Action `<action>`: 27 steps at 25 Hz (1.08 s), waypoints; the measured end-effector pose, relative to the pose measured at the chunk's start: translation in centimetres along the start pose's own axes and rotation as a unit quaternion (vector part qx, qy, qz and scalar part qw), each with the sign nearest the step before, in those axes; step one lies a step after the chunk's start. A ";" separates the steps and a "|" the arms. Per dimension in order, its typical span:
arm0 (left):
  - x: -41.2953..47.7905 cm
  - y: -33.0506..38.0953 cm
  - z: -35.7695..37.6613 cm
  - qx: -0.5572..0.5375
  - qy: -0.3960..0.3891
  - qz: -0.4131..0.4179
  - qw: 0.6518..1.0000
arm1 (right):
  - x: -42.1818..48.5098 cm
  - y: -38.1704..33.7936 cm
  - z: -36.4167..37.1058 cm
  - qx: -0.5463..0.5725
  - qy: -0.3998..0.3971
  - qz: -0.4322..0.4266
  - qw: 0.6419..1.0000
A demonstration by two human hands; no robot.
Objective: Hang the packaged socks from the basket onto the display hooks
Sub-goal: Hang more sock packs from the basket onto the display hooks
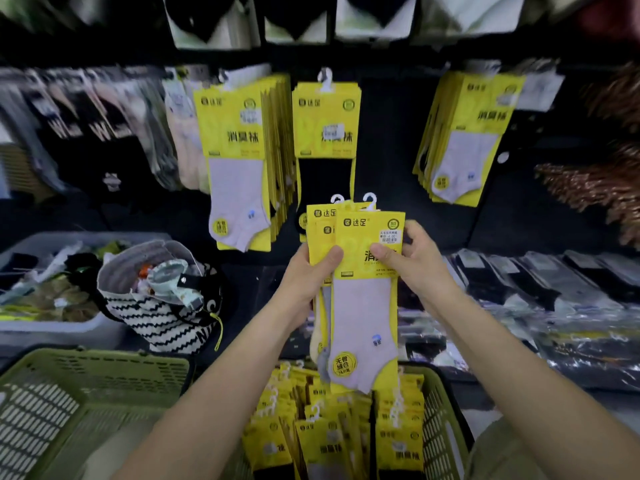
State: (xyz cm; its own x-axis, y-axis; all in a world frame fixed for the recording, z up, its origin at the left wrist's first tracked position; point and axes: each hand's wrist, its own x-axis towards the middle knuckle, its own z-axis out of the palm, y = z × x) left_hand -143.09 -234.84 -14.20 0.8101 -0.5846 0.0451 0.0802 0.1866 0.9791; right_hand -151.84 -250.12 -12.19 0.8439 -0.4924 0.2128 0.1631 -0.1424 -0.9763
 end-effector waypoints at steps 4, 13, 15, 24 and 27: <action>2.0 3.0 -0.5 0.015 0.007 0.051 0.999 | 2.3 -2.2 0.8 0.007 0.069 -0.029 0.997; 4.7 10.6 -3.7 0.063 0.134 0.181 0.972 | 9.1 -8.4 1.4 -0.021 0.120 -0.069 0.990; 4.3 12.0 -4.9 0.059 0.148 0.198 0.967 | 10.3 -9.3 2.2 -0.047 0.125 -0.079 0.988; 2.6 13.0 -8.2 0.046 0.152 0.238 0.958 | 13.0 -9.6 6.0 -0.133 0.139 -0.099 0.976; 2.6 12.6 -8.4 0.048 0.151 0.230 0.960 | 13.0 -9.3 6.5 -0.147 0.139 -0.102 0.974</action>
State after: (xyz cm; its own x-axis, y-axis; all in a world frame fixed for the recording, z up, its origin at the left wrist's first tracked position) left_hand -135.11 -227.39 -3.36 0.8797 -0.1989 0.4318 -0.3688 0.2878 0.8838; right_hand -139.07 -249.58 -0.64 0.6313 -0.6355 0.4444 0.1254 -0.4819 -0.8672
